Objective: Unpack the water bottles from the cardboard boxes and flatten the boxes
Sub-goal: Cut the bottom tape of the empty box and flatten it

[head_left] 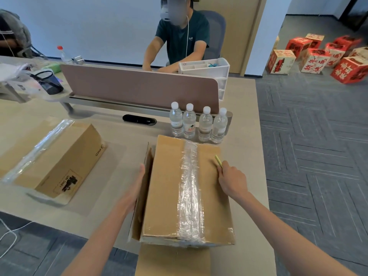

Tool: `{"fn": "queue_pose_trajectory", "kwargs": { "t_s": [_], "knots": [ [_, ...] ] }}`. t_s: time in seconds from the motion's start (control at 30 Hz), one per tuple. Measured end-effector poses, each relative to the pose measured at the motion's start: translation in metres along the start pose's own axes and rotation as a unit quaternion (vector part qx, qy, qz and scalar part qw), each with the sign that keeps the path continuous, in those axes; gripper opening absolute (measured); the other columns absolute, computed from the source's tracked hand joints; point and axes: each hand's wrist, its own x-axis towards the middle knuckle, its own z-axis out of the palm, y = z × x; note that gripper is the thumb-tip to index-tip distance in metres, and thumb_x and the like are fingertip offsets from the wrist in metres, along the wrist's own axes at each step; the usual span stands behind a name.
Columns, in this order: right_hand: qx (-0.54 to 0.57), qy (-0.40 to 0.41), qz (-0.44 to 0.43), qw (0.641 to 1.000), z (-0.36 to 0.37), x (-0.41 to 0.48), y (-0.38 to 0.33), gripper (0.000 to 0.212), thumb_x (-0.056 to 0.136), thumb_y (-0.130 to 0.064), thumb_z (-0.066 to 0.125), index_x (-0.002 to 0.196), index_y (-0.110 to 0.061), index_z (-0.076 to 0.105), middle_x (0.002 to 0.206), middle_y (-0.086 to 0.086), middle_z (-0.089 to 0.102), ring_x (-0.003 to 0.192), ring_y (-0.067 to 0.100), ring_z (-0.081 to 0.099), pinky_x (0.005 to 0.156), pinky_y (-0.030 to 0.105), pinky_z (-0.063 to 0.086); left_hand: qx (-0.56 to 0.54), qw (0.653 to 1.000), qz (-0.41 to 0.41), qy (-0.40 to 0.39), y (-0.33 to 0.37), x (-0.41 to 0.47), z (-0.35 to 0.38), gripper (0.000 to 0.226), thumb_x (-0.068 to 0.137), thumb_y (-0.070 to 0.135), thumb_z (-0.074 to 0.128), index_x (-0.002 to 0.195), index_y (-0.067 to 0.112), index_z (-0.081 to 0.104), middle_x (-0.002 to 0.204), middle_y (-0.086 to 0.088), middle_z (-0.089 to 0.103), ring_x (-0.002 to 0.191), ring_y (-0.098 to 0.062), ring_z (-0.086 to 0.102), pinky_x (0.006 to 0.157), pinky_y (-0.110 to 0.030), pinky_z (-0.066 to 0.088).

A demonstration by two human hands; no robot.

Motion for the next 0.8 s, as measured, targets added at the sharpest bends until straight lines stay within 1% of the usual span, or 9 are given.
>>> {"fn": "queue_pose_trajectory", "kwargs": {
  "t_s": [0.13, 0.2, 0.27, 0.37, 0.43, 0.5, 0.6, 0.7, 0.8],
  "knots": [
    [-0.049, -0.01, -0.03, 0.998, -0.003, 0.002, -0.006, 0.032, 0.106, -0.033, 0.025, 0.109, -0.009, 0.046, 0.1, 0.012, 0.065, 0.086, 0.034, 0.062, 0.063, 0.035, 0.036, 0.058, 0.997, 0.042, 0.019, -0.009, 0.009, -0.011, 0.091, 0.073, 0.09, 0.041, 0.136, 0.026, 0.056, 0.129, 0.001, 0.066, 0.117, -0.016, 0.062, 0.096, -0.032, 0.048],
    [-0.078, -0.01, -0.046, 0.996, -0.004, 0.002, -0.011, 0.031, 0.106, -0.032, 0.025, 0.11, -0.009, 0.047, 0.102, 0.011, 0.066, 0.088, 0.033, 0.064, 0.064, 0.035, 0.036, 0.069, 0.995, 0.035, 0.059, -0.013, 0.012, -0.017, 0.095, 0.08, 0.084, 0.045, 0.151, 0.021, 0.036, 0.151, 0.001, 0.044, 0.137, -0.02, 0.044, 0.114, -0.04, 0.033],
    [-0.112, -0.017, -0.059, 0.992, -0.005, 0.003, -0.02, 0.029, 0.105, -0.028, 0.027, 0.112, -0.009, 0.048, 0.106, 0.011, 0.066, 0.092, 0.033, 0.065, 0.065, 0.034, 0.035, 0.062, 0.994, 0.048, 0.07, -0.017, 0.014, -0.02, 0.087, 0.085, 0.076, 0.045, 0.147, 0.015, 0.041, 0.146, 0.0, 0.048, 0.133, -0.021, 0.047, 0.113, -0.038, 0.035],
    [-0.16, -0.035, -0.059, 0.985, -0.005, 0.003, -0.04, 0.022, 0.103, -0.021, 0.032, 0.113, -0.009, 0.049, 0.108, 0.008, 0.067, 0.095, 0.03, 0.067, 0.064, 0.032, 0.035, 0.054, 0.995, 0.055, 0.068, -0.023, 0.022, -0.025, 0.092, 0.072, 0.089, 0.045, 0.126, 0.016, 0.063, 0.119, -0.002, 0.07, 0.11, -0.018, 0.067, 0.101, -0.039, 0.049],
    [-0.183, -0.043, -0.055, 0.981, -0.004, 0.003, -0.052, 0.02, 0.1, -0.015, 0.034, 0.114, -0.009, 0.048, 0.107, 0.007, 0.068, 0.094, 0.028, 0.068, 0.063, 0.031, 0.035, 0.049, 0.995, 0.058, 0.065, -0.029, 0.03, -0.029, 0.093, 0.071, 0.086, 0.05, 0.127, 0.014, 0.061, 0.116, -0.003, 0.071, 0.108, -0.02, 0.067, 0.098, -0.041, 0.052],
    [-0.194, -0.048, -0.051, 0.978, -0.003, 0.004, -0.06, 0.022, 0.097, -0.009, 0.035, 0.115, -0.008, 0.048, 0.106, 0.006, 0.069, 0.094, 0.027, 0.068, 0.062, 0.031, 0.036, 0.06, 0.994, 0.042, 0.08, -0.027, 0.035, -0.032, 0.099, 0.065, 0.087, 0.057, 0.131, 0.014, 0.053, 0.119, -0.001, 0.068, 0.107, -0.02, 0.067, 0.097, -0.042, 0.052],
    [-0.19, -0.033, -0.054, 0.98, -0.005, 0.005, -0.061, 0.022, 0.101, -0.013, 0.03, 0.114, -0.008, 0.048, 0.107, 0.007, 0.069, 0.095, 0.028, 0.068, 0.063, 0.032, 0.037, 0.099, 0.991, 0.038, 0.076, -0.021, 0.044, -0.039, 0.091, 0.075, 0.077, 0.06, 0.138, 0.014, 0.043, 0.128, -0.003, 0.06, 0.114, -0.022, 0.061, 0.102, -0.044, 0.048],
    [-0.166, 0.0, -0.064, 0.984, -0.008, 0.003, -0.058, 0.033, 0.107, -0.027, 0.021, 0.112, -0.009, 0.049, 0.104, 0.009, 0.068, 0.092, 0.032, 0.067, 0.063, 0.034, 0.035, 0.184, 0.976, 0.058, 0.101, -0.014, 0.057, -0.047, 0.102, 0.079, 0.073, 0.06, 0.154, 0.015, 0.021, 0.155, -0.009, 0.032, 0.139, -0.03, 0.037, 0.115, -0.049, 0.031],
    [-0.125, 0.059, -0.034, 0.99, -0.004, 0.001, -0.063, 0.036, 0.106, -0.034, 0.023, 0.112, -0.009, 0.048, 0.085, 0.011, 0.07, 0.075, 0.035, 0.067, 0.054, 0.034, 0.031, 0.265, 0.949, 0.119, 0.12, -0.006, 0.072, -0.051, 0.096, 0.082, 0.067, 0.059, 0.154, 0.015, 0.02, 0.158, -0.01, 0.023, 0.145, -0.029, 0.023, 0.117, -0.05, 0.023]
  ]
}}
